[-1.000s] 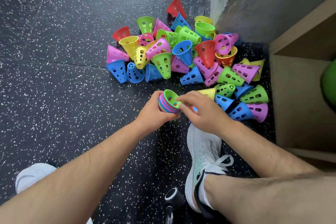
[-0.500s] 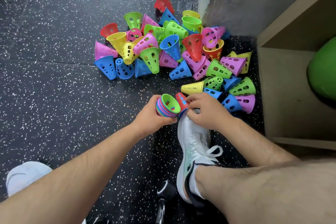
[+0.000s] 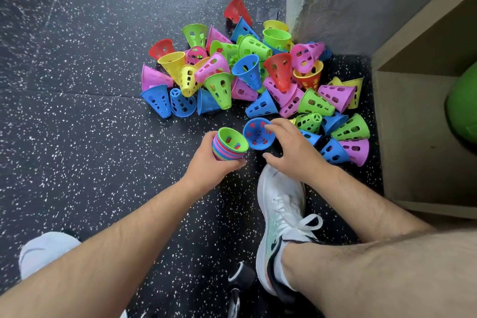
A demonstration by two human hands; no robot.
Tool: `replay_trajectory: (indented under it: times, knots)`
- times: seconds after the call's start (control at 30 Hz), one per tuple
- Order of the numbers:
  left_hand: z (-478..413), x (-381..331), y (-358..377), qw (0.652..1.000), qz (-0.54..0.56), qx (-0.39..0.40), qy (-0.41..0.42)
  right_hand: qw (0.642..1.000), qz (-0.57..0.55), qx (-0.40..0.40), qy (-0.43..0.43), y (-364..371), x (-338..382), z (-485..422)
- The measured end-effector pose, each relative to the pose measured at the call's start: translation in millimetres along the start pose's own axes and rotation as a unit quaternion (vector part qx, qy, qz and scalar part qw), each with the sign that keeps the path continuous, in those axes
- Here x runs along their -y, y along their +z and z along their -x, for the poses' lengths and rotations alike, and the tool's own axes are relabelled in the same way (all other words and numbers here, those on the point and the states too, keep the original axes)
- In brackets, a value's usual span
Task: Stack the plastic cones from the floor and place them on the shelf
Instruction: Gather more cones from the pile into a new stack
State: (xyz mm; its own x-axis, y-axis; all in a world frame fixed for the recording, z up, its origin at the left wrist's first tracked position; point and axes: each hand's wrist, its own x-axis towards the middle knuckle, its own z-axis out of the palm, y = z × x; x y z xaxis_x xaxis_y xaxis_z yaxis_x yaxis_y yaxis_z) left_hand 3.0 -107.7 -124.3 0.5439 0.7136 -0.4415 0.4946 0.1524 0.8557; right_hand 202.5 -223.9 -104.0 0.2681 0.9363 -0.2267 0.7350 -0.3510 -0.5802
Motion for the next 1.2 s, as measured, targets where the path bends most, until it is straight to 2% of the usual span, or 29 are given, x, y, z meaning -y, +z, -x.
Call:
replay_trajectory:
  times: [0.1, 0.23, 0.5, 0.63, 0.7, 0.8, 0.83, 1.0, 1.2]
  knots:
    - [-1, 2, -6, 1.0, -0.005, 0.0, -0.005, 0.999, 0.002, -0.036, -0.01, 3, -2, -12]
    - [-1, 5, -12, 1.0, -0.012, -0.002, -0.015, 0.99, -0.006, -0.131, -0.051, 4, 3, -23]
    - [-6, 1, -23, 1.0, -0.003, 0.0, -0.017, 0.972, -0.088, -0.212, -0.053, 7, 22, -42]
    - [-8, -8, -24, 1.0, 0.017, -0.005, -0.012, 0.973, -0.112, -0.177, -0.1, 5, 37, -47]
    - [-9, -12, -24, 0.999, 0.03, -0.009, -0.007, 0.98, -0.127, -0.108, -0.11, 4, 45, -46]
    - [-13, -15, -26, 0.999, 0.046, -0.02, -0.004, 0.986, -0.155, 0.037, -0.045, 7, 54, -46]
    - [-13, -15, -27, 0.998, 0.051, -0.023, -0.005, 0.983, -0.172, 0.063, -0.027, 8, 56, -47]
    - [-14, -12, -37, 0.998, 0.062, -0.029, -0.006, 0.981, -0.187, 0.049, -0.027, 10, 66, -58]
    - [-25, -20, -48, 0.996, 0.072, -0.06, -0.006, 0.993, -0.067, -0.064, -0.076, 6, 62, -100]
